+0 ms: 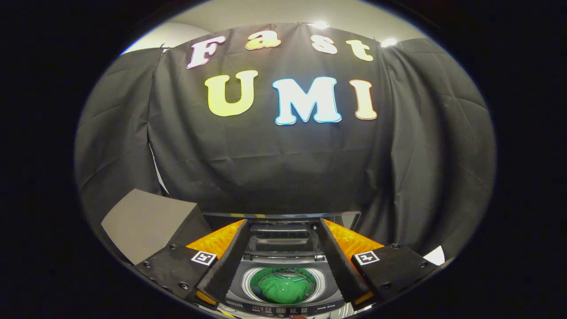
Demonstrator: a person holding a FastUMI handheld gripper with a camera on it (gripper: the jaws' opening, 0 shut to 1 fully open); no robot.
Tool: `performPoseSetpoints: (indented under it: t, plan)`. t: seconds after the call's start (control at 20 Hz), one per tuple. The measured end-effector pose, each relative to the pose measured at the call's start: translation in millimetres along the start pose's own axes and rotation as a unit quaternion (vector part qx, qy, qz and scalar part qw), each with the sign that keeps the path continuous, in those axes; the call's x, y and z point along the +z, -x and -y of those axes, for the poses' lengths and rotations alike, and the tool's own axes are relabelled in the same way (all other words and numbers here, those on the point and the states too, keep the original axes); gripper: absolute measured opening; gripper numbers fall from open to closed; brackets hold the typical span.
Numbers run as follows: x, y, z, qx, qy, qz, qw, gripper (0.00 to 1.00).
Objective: Put the clothes into the washing machine and then close the washing machine lid.
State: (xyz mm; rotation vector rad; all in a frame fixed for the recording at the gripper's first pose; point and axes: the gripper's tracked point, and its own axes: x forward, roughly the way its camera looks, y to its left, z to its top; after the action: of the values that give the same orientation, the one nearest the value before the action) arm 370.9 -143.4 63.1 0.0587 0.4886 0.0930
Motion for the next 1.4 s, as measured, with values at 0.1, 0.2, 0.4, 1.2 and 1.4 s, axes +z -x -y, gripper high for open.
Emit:
performPoseSetpoints:
  t: [0.1, 0.2, 0.4, 1.2, 1.4]
  plan:
    - [7, -13, -3, 0.007, -0.001, -0.001, 1.000, 0.97]
    - [8, -27, -6, 0.013, 0.000, -0.006, 1.000, 0.97]
    - [8, -62, -15, 0.025, -0.005, -0.017, 1.000, 0.97]
    - [-22, -187, -30, 0.023, -0.018, -0.081, 0.996, 0.97]
    - [-39, -200, -34, 0.018, -0.026, -0.101, 0.994, 0.97]
